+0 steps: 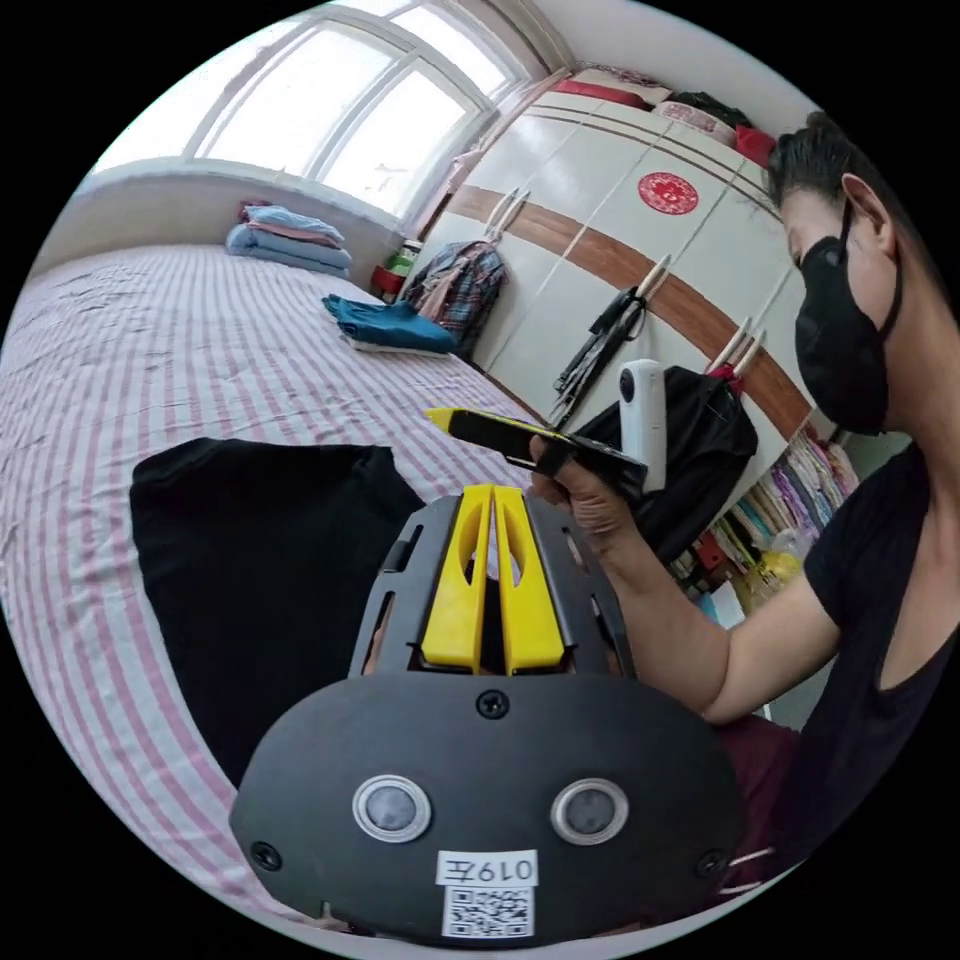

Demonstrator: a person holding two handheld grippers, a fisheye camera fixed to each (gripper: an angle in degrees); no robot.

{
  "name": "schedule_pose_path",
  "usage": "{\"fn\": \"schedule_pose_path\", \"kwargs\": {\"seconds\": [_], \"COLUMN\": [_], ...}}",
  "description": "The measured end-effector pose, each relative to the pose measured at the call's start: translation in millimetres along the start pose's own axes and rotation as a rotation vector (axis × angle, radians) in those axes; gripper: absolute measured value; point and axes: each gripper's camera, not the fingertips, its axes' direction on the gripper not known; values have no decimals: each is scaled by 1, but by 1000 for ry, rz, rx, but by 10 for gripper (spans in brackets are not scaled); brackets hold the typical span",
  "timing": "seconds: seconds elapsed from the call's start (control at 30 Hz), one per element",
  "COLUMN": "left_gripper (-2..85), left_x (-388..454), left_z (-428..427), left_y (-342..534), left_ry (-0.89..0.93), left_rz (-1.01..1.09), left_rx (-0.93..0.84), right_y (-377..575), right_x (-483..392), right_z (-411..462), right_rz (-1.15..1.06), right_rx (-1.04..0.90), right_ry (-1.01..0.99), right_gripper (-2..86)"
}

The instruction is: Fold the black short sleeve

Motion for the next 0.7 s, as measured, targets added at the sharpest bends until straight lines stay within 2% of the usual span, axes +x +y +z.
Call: {"fn": "schedule_pose_path", "kwargs": {"seconds": [0.1,0.17,0.33,0.5,0.7], "left_gripper": [8,7,7,5,6], "left_x": [35,67,99,128,139], "left_z": [-7,6,20,32,26], "left_y": [-12,-22,-39,-35,-16], "left_ry": [-272,-454,-501,-583,-678], "left_rz": [55,147,83,-19,-220], "left_rx": [-40,-130,-252,-319,-298], "right_y": [-1,-8,-34,-44,-44], "right_x": [-21,-19,27,67,97], "right_z": [15,19,24,36,59], "right_rz": [-78,-71,100,130,145], "right_rx": [-109,-154,-256,-345,-393], "right_ry": [169,183,22,-31,-68], "right_gripper": [-6,-1,58,20,2]}}
